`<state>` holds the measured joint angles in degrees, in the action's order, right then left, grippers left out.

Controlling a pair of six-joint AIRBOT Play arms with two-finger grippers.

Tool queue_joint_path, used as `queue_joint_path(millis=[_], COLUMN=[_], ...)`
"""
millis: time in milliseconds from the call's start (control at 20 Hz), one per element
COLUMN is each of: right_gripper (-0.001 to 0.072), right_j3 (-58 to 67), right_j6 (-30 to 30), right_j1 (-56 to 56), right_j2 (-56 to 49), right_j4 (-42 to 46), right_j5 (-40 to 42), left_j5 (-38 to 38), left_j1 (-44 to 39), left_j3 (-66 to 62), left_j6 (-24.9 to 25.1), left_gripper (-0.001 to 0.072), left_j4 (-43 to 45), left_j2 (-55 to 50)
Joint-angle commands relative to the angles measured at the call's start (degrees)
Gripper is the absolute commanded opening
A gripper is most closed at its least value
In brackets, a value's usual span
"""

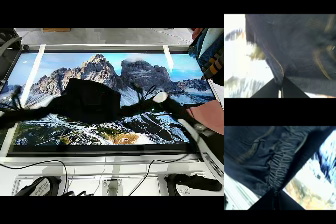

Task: Fold the clothes and pants, and hang the long-sleeved shirts on hangers.

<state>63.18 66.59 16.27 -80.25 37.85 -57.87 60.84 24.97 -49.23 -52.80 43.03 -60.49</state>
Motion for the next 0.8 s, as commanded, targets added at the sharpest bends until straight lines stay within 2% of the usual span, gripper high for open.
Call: queue_joint_path(millis=[0,250,350,750], right_gripper=[0.0034,0.0035,0.0035,0.0035], right_j3=[2.5,3.3,3.3,3.2], right_j6=[-0.2,0.3,2.3,21.3], right_j1=[-1.8,-1.7,-1.7,-1.7], right_j2=[10.2,27.7,34.0,55.3], right_j4=[1.0,1.9,1.8,1.9], right_j5=[0.7,5.4,5.9,2.9], left_j5=[0.2,-3.3,-4.5,-6.6], left_j1=[0.0,0.0,0.0,0.0], left_j3=[-9.2,-12.9,-12.9,-12.8], left_j6=[0.6,0.6,0.6,-0.6], left_gripper=[0.0016,0.0016,0.0016,0.0015], left_j4=[-7.0,-8.9,-8.9,-8.5], left_j2=[9.7,24.6,30.3,48.6])
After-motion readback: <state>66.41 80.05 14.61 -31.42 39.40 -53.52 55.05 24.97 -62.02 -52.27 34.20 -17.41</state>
